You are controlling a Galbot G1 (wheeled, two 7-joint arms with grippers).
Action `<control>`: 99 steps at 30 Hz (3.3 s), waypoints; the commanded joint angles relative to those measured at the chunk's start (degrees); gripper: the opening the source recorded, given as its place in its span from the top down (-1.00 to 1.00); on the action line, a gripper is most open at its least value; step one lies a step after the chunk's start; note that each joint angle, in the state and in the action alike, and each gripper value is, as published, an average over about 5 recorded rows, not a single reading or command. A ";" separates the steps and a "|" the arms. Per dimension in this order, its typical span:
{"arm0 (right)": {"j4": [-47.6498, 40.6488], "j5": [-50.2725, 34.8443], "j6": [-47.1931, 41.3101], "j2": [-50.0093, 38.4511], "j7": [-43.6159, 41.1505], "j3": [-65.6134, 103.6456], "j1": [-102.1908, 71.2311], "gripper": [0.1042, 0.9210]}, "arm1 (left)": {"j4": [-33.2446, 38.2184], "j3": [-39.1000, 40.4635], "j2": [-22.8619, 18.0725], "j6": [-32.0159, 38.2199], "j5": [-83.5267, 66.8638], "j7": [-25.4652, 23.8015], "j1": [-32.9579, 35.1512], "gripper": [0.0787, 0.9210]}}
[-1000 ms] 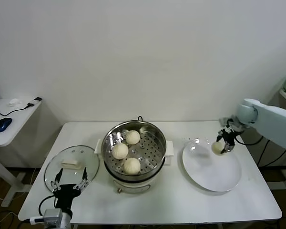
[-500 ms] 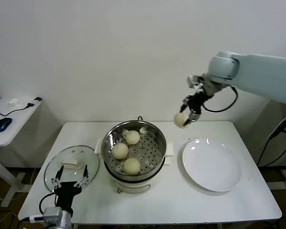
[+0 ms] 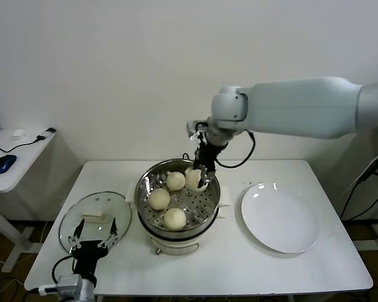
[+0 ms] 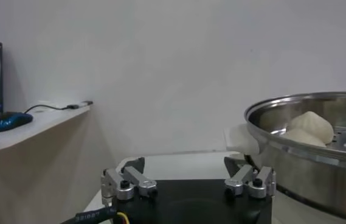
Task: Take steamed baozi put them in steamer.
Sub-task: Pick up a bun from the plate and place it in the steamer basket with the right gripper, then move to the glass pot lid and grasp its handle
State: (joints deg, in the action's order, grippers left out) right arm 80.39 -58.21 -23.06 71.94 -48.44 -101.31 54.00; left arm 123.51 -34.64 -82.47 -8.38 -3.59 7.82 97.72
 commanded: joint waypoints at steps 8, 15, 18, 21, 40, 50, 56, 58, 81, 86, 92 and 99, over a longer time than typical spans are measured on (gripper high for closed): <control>-2.27 2.84 -2.99 3.95 4.25 -0.97 -9.14 -0.32 | -0.32 -0.16 0.09 0.05 -0.17 0.00 -0.19 -0.77; -2.80 3.28 -2.88 3.76 4.49 -0.58 -10.01 -0.33 | -0.57 -0.30 0.27 0.07 -0.44 0.02 -0.36 -0.77; -3.20 3.41 -2.08 3.61 4.47 0.00 -10.00 -0.41 | -0.72 -0.27 0.31 0.07 -0.48 0.03 -0.49 -0.77; -3.47 3.83 -0.21 3.22 3.29 0.32 -9.23 -0.59 | -0.89 -0.27 0.39 0.04 -0.55 0.04 -0.67 -0.77; -3.09 -1.11 5.76 -20.55 25.24 28.84 -16.68 -0.76 | -0.27 -0.49 0.66 -0.35 -0.48 0.05 -0.71 -0.77; 1.38 9.64 9.18 -37.82 45.00 66.65 -48.23 -0.76 | 0.09 -0.82 0.76 -0.23 -0.03 -0.46 -0.65 -0.77; 3.25 20.28 15.48 -41.35 49.40 97.27 -81.27 -0.76 | 0.11 -1.65 1.19 0.05 0.49 -0.65 -1.19 -0.77; 4.48 22.45 16.29 -40.49 48.54 108.03 -92.43 -0.76 | -0.10 -1.89 1.40 0.22 0.57 -0.64 -1.35 -0.77; 9.25 36.70 33.86 -5.79 40.65 137.75 -137.59 -0.76 | -4.10 -2.22 3.37 1.84 4.49 -1.16 -3.49 -0.77; 9.77 38.50 35.73 -2.35 40.58 136.90 -139.19 -0.76 | -5.36 -2.16 4.36 2.76 8.92 0.73 -3.83 -0.77; 11.27 39.35 36.50 -0.60 40.11 136.16 -140.50 -0.76 | -8.53 -4.16 7.32 8.80 18.05 1.63 -4.04 -0.77; 12.02 39.95 36.09 0.12 40.22 135.97 -140.80 -0.76 | -18.57 -5.34 12.15 15.20 39.64 11.52 -5.00 -0.77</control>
State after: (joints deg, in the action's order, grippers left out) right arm 91.44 -20.67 11.27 67.92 -8.05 32.68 -83.40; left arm 107.78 -38.98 -71.90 3.17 26.76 16.05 92.40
